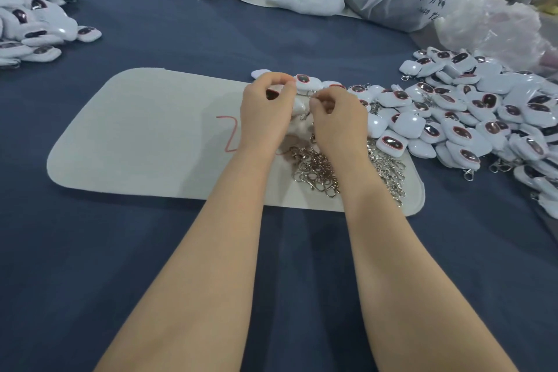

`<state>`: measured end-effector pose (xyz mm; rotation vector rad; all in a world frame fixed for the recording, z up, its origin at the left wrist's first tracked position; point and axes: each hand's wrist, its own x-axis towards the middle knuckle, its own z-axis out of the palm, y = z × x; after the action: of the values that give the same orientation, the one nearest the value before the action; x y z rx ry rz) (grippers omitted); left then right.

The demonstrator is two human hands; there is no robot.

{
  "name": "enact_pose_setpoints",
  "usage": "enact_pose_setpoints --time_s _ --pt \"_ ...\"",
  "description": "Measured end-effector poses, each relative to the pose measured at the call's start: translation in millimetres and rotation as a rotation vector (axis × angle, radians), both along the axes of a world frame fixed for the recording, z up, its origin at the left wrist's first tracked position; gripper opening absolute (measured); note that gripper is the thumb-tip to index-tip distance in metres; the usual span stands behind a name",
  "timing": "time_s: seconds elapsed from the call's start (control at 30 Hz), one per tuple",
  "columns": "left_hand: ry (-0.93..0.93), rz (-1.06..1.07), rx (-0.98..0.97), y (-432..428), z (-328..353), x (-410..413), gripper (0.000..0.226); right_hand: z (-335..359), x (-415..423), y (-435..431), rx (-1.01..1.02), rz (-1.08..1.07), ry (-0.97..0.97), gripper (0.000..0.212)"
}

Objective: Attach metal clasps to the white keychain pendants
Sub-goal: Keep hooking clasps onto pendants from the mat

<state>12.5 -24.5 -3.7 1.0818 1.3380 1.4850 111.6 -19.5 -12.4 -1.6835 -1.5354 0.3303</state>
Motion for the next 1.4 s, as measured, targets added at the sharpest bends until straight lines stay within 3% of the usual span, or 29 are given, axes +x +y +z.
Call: enact_pose_setpoints --time_s 0.1,0.27,0.47,0.63,0.97,1.4 --pt "0.146 -0.012 0.036 1 -1 3 0.009 2 0 -1 0.031 0.008 0.105 0.018" --pt "0.215 -0.011 0.060 4 -5 2 0.006 5 0 -1 0.094 -0.008 0.252 0.011" --pt "0.330 -0.101 0.067 6 -10 8 0.013 12 3 -1 0.089 0.075 0.743 0.004" --pt "0.415 -0.103 0.081 9 -15 9 0.019 14 0 0 0.052 0.114 0.900 0.009" --pt "0.410 -0.059 0.126 8 -15 7 0.004 11 -1 -1 0.055 0.106 0.794 0.005" --pt "0.512 -0.034 0.122 6 -14 6 0.011 5 -3 1 0.068 0.037 0.596 0.013"
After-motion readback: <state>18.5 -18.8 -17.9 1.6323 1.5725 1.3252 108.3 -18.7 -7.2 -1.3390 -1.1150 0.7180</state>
